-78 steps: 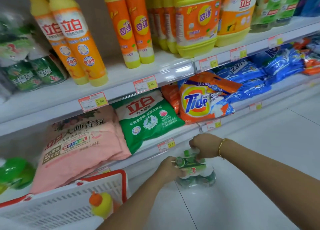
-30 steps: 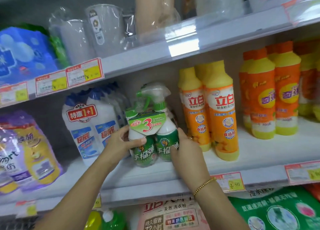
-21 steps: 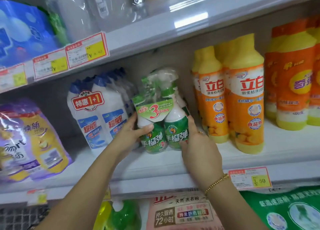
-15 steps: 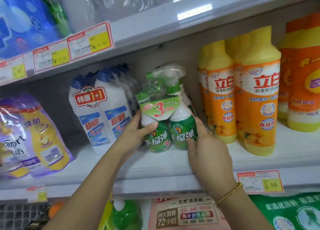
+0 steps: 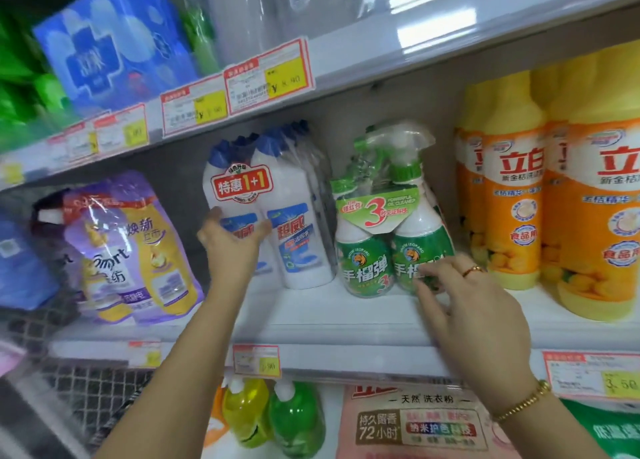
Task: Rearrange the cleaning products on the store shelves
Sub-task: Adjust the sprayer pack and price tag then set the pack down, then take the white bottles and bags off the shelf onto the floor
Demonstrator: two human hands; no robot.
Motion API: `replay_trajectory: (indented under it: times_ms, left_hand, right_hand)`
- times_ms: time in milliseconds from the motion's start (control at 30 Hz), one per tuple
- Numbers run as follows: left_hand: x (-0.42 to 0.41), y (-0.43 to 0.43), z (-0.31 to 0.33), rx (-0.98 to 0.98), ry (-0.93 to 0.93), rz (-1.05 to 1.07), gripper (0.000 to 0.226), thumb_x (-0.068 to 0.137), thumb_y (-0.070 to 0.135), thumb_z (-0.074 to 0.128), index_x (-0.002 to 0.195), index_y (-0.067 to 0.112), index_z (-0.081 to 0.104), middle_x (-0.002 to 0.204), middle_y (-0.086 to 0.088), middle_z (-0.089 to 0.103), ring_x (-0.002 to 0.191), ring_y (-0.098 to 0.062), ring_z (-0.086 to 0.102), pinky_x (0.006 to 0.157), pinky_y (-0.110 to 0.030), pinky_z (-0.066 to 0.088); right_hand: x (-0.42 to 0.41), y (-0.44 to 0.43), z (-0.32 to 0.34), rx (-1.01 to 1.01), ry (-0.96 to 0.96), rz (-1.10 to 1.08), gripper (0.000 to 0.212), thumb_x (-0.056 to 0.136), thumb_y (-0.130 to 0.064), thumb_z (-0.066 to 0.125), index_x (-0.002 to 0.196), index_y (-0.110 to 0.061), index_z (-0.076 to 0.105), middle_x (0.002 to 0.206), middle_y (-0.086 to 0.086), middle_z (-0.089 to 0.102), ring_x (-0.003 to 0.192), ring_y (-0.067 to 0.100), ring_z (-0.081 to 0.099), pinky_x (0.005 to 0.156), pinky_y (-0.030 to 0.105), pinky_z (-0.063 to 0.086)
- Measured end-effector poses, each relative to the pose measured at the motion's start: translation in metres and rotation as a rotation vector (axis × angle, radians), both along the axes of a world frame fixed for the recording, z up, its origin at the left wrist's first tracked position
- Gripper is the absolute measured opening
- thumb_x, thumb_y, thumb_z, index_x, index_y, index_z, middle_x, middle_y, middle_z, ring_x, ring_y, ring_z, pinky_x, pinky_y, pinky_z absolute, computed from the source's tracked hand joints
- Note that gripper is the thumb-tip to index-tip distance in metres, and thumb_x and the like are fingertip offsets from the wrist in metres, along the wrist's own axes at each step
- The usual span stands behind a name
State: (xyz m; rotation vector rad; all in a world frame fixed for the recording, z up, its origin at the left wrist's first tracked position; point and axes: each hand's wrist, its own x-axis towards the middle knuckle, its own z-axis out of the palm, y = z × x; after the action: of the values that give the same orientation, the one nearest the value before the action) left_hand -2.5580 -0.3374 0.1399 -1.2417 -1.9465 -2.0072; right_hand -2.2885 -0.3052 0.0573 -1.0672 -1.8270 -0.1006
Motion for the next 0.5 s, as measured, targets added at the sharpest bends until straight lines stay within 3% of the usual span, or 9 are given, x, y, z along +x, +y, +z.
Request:
replay_trajectory:
  times_ms: [67,100,200,300,400,500]
  left_hand:
    - [-0.026,0.003,0.007,-0.064,-0.118,-0.120,0.067,0.067,0.013,0.084,0.124,0.008,0.049,0.119,-0.009,0.063,0.102,-0.023,0.066,0.085,-0.037,0.056]
    - [-0.038,0.003,0.010,-0.092,-0.160,-0.164,0.064,0.067,0.010,0.083,0.123,0.008,0.051,0.116,-0.011,0.066,0.099,-0.024,0.068,0.083,-0.041,0.057]
    - [-0.051,-0.006,0.019,-0.181,-0.294,-0.274,0.053,0.070,0.003,0.077,0.119,0.006,0.056,0.111,-0.013,0.069,0.085,-0.021,0.072,0.070,-0.036,0.059]
    - [-0.042,-0.025,0.025,-0.245,-0.332,-0.301,0.067,0.064,0.008,0.081,0.125,0.007,0.053,0.108,-0.010,0.071,0.090,-0.026,0.071,0.076,-0.043,0.057]
    - [-0.020,-0.050,0.025,-0.229,-0.260,-0.254,0.065,0.062,0.006,0.082,0.120,0.010,0.053,0.102,-0.005,0.071,0.085,-0.019,0.071,0.062,-0.030,0.058]
    - [0.010,-0.077,0.012,-0.192,0.015,-0.105,0.047,0.065,0.003,0.085,0.105,0.008,0.061,0.090,0.001,0.070,0.066,0.001,0.064,0.050,-0.012,0.049]
  right_hand:
    - [0.001,-0.001,0.001,-0.022,0.005,0.004,0.018,0.076,-0.019,0.075,0.092,-0.015,0.069,0.087,0.002,0.065,0.065,0.024,0.062,0.052,0.021,0.031]
    - [0.001,-0.001,0.000,-0.031,0.005,0.014,0.019,0.076,-0.019,0.075,0.094,-0.015,0.068,0.087,0.002,0.065,0.066,0.025,0.062,0.051,0.022,0.032]
    - [0.005,-0.002,0.000,-0.057,0.028,0.083,0.023,0.079,-0.020,0.071,0.101,-0.017,0.065,0.091,0.001,0.065,0.073,0.025,0.063,0.053,0.026,0.037]
    - [0.006,-0.014,0.008,-0.169,0.279,0.250,0.030,0.081,-0.018,0.070,0.110,-0.018,0.063,0.100,-0.003,0.062,0.087,0.017,0.060,0.069,0.027,0.044]
    - [0.000,-0.035,0.017,-0.225,0.429,0.396,0.035,0.082,-0.017,0.070,0.115,-0.020,0.059,0.104,-0.006,0.061,0.090,0.010,0.060,0.080,0.030,0.052]
    - [-0.001,-0.059,0.023,-0.306,0.456,0.516,0.042,0.081,-0.016,0.071,0.118,-0.027,0.055,0.104,-0.011,0.060,0.084,0.002,0.060,0.073,0.016,0.050]
